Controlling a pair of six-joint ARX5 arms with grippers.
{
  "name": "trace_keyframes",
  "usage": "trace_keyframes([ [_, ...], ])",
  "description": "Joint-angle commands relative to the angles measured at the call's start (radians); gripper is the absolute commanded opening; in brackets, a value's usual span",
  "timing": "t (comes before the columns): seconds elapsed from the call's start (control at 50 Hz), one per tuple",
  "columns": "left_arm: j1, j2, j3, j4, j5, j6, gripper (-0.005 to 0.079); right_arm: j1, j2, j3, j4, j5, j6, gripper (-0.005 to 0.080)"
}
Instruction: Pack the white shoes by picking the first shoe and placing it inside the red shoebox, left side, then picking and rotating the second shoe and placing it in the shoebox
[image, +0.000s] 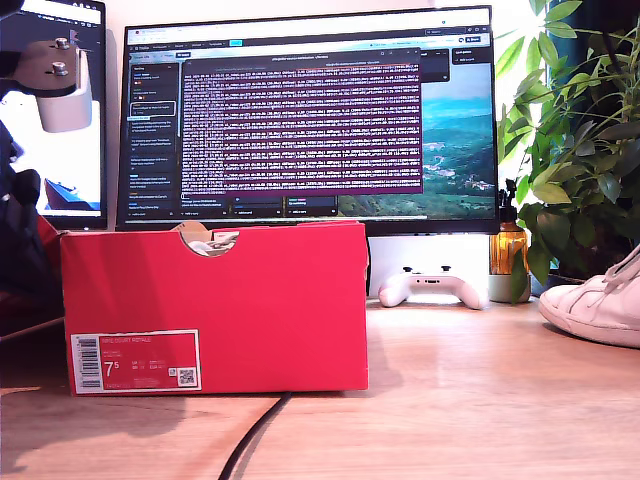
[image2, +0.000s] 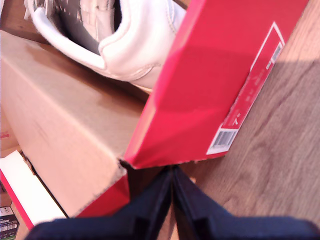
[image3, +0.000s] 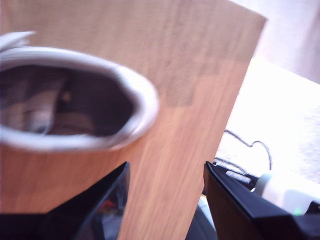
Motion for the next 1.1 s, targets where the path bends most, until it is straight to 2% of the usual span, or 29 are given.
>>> trace_keyframes([
  [0.0, -0.005, 0.004, 0.006, 0.007, 0.001, -0.003, -0.0018, -0.008, -0.004, -0.025, 0.037, 0.004, 0.000, 0.0429],
  [0.6, -0.005, 0.004, 0.006, 0.007, 0.001, -0.003, -0.0018, -0.135, -0.003, -0.165, 0.272, -0.034, -0.047, 0.0428],
  [0.8, -0.005, 0.004, 0.006, 0.007, 0.001, -0.003, -0.0018, -0.171, 0.016, -0.227, 0.372, -0.084, -0.082, 0.0414],
  [0.92, -0.005, 0.004, 0.006, 0.007, 0.001, -0.003, -0.0018, -0.183, 0.026, -0.269, 0.411, -0.090, -0.080, 0.0305],
  [1.0, -0.005, 0.004, 0.006, 0.007, 0.002, -0.003, -0.0018, -0.193, 0.027, -0.290, 0.422, -0.090, -0.078, 0.0139],
  [1.04, -0.005, 0.004, 0.006, 0.007, 0.002, -0.003, -0.0018, -0.197, 0.028, -0.296, 0.422, -0.090, -0.076, 0.0023],
  [1.06, -0.005, 0.004, 0.006, 0.007, 0.001, -0.003, -0.0018, -0.198, 0.029, -0.298, 0.421, -0.090, -0.075, -0.0015],
  [1.08, -0.005, 0.004, 0.006, 0.007, 0.001, -0.003, -0.0018, -0.199, 0.029, -0.298, 0.423, -0.089, -0.076, -0.0011],
])
